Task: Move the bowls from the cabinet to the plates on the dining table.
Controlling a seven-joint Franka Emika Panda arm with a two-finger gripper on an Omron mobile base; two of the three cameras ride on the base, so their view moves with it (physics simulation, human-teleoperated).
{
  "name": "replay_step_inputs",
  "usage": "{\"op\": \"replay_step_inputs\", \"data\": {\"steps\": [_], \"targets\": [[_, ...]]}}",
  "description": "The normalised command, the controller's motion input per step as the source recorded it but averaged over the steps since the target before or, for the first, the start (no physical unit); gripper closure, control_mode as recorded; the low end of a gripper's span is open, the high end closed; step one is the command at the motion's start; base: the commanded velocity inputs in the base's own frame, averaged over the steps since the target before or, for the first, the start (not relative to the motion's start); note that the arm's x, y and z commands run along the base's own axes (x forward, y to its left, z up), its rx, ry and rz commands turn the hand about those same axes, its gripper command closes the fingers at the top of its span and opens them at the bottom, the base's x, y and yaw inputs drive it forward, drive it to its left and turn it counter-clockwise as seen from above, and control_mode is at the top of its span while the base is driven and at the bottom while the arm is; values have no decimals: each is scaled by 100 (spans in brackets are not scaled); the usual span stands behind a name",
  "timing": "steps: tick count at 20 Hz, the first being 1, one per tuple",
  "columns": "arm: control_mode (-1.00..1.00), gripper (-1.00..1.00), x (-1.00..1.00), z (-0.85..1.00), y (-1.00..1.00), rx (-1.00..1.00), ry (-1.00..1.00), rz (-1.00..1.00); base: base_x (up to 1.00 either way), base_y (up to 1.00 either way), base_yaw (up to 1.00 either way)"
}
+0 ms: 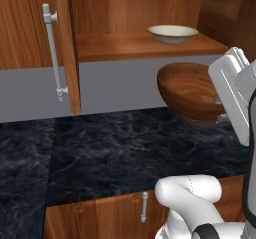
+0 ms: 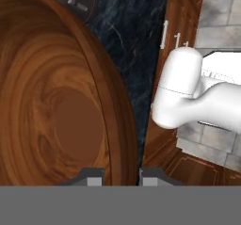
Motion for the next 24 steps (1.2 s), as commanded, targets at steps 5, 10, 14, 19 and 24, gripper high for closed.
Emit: {"op": "replay_step_inputs", "data": {"steps": [5, 10, 14, 19, 24], "targets": [[-100, 100, 0, 0, 0, 0, 0, 0, 0, 0, 0], [-100, 100, 0, 0, 0, 0, 0, 0, 0, 0, 0], [100, 100, 0, 0, 0, 0, 0, 0, 0, 0, 0], [100, 100, 0, 0, 0, 0, 0, 0, -27, 0, 0], [100, 100, 0, 0, 0, 0, 0, 0, -99, 0, 0]]}}
